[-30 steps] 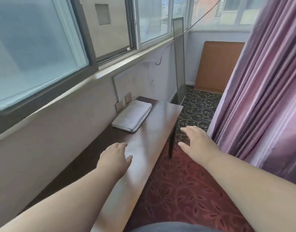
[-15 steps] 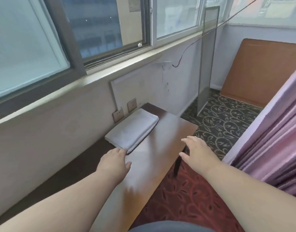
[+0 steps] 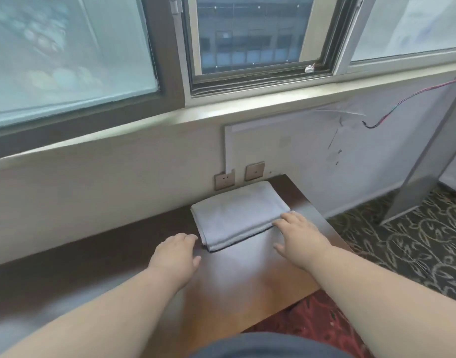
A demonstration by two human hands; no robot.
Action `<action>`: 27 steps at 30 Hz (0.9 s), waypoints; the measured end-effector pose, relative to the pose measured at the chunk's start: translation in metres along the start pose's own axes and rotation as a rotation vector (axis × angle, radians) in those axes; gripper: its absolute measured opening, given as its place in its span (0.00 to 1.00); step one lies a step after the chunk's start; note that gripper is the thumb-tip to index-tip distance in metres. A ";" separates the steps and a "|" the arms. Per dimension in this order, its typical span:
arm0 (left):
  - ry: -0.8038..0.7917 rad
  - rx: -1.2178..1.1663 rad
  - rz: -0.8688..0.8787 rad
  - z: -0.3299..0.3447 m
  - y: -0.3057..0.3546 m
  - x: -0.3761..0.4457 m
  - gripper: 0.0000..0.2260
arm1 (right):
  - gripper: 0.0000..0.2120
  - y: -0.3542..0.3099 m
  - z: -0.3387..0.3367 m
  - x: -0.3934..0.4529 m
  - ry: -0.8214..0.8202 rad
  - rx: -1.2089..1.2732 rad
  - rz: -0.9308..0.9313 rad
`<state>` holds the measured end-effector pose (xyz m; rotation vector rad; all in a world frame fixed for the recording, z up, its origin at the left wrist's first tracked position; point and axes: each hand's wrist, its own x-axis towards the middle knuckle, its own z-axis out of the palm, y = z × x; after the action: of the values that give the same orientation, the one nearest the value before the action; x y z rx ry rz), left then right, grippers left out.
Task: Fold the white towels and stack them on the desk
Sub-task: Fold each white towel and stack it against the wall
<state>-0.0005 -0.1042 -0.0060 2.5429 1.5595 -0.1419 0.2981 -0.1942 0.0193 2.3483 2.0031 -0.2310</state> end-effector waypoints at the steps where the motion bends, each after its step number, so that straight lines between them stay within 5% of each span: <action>1: -0.007 0.016 -0.006 -0.002 -0.004 0.012 0.23 | 0.29 0.001 0.001 0.012 -0.031 -0.037 -0.020; 22: -0.214 0.032 -0.041 0.095 0.082 0.159 0.19 | 0.20 0.093 0.098 0.191 -0.262 -0.058 -0.236; 27: -0.154 0.032 -0.085 0.109 0.086 0.161 0.13 | 0.14 0.107 0.122 0.202 -0.136 -0.087 -0.326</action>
<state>0.1497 -0.0211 -0.1325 2.4244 1.6173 -0.3665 0.4239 -0.0303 -0.1367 1.8918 2.2663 -0.2992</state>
